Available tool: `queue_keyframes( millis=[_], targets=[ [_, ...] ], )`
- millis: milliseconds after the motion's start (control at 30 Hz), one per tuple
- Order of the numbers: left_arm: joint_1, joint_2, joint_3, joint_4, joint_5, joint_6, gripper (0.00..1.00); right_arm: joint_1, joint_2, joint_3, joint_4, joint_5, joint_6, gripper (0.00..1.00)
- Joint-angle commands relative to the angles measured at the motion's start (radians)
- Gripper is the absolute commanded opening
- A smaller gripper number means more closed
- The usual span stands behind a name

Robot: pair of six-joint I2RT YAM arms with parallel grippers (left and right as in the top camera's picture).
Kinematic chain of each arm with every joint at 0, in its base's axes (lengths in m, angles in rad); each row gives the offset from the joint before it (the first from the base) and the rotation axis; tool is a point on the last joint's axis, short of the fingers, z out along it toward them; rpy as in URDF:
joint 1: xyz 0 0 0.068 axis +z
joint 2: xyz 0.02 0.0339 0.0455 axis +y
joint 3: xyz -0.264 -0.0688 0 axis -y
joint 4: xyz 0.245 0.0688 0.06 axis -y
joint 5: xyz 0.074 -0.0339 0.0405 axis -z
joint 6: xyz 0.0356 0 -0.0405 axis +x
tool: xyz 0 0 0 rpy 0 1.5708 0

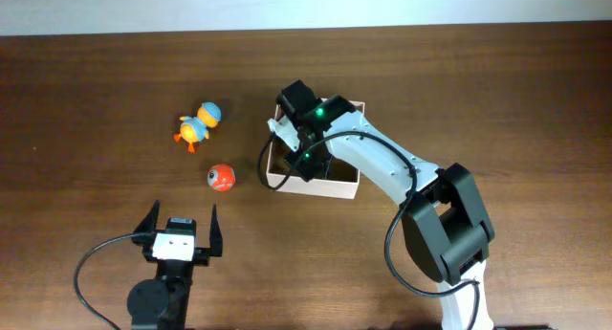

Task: Pack container
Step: 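Push the bear down into the box and open the right gripper, then raise the right gripper out of the box and move right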

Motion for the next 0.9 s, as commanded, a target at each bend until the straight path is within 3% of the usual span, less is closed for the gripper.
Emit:
queue_keyframes(
  millis=[0,700,767,867],
  targets=[
    [-0.003,-0.009,-0.006,-0.001,-0.011,0.012,0.99,0.005,0.007,0.017,-0.021,0.008,-0.049,0.22],
    [-0.003,-0.009,-0.006,-0.001,-0.011,0.012,0.99,0.004,0.003,0.077,-0.099,0.05,-0.133,0.23],
    [-0.003,-0.009,-0.006,-0.001,-0.011,0.012,0.99,0.004,0.003,0.143,-0.126,0.05,-0.137,0.26],
    [-0.003,-0.009,-0.006,-0.001,-0.011,0.012,0.99,0.003,0.003,0.336,-0.186,0.071,-0.136,0.46]
  ],
)
